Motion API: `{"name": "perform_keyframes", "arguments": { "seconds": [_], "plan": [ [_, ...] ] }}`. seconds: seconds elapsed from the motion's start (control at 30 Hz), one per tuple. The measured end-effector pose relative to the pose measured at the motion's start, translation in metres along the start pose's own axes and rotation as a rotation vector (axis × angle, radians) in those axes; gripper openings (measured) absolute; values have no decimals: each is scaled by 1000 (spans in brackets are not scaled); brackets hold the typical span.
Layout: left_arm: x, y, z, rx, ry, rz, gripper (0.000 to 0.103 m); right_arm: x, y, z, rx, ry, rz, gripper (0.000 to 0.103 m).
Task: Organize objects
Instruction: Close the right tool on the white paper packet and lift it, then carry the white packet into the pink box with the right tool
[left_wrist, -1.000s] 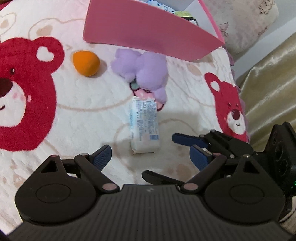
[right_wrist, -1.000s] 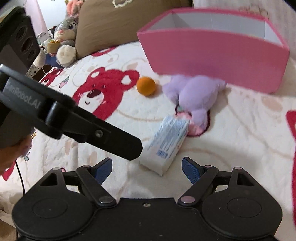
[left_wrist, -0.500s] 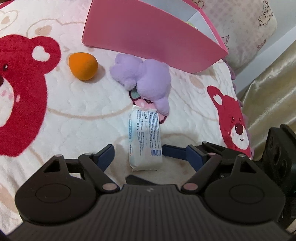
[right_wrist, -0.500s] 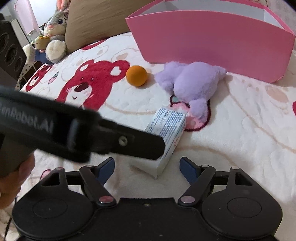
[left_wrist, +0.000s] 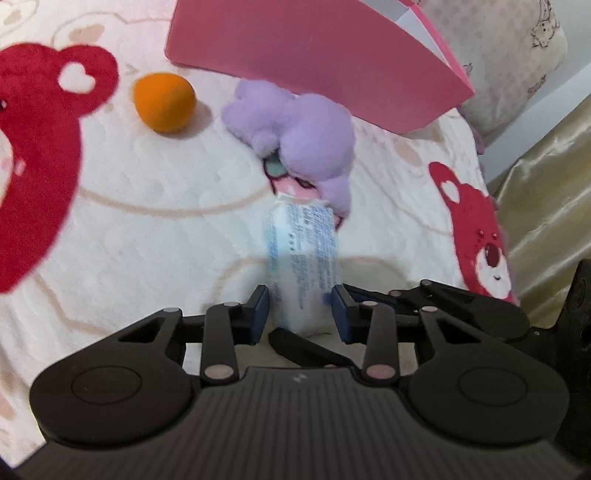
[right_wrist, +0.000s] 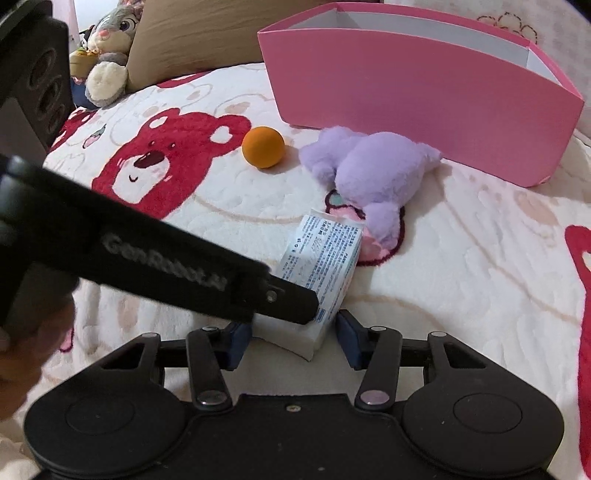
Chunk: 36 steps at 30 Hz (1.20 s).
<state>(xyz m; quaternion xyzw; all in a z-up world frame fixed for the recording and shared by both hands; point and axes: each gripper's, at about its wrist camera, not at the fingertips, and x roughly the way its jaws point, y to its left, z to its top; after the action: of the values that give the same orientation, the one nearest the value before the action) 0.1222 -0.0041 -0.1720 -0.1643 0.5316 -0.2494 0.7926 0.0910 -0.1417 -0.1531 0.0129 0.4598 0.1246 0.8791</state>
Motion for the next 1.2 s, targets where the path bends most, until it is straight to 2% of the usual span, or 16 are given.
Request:
{"name": "perform_keyframes", "arguments": {
  "seconds": [0.3, 0.63, 0.9, 1.2],
  "plan": [
    [-16, -17, -8, 47, -36, 8, 34, -20, 9, -5, -65, -39, -30, 50],
    [-56, -50, -1, 124, -91, -1, 34, -65, 16, 13, -77, -93, -59, 50],
    [-103, -77, 16, 163, -171, 9, 34, -107, 23, 40, -96, -178, -62, 50],
    [-142, -100, 57, 191, -183, -54, 34, -146, 25, 74, -138, -268, -103, 50]
  ]
}}
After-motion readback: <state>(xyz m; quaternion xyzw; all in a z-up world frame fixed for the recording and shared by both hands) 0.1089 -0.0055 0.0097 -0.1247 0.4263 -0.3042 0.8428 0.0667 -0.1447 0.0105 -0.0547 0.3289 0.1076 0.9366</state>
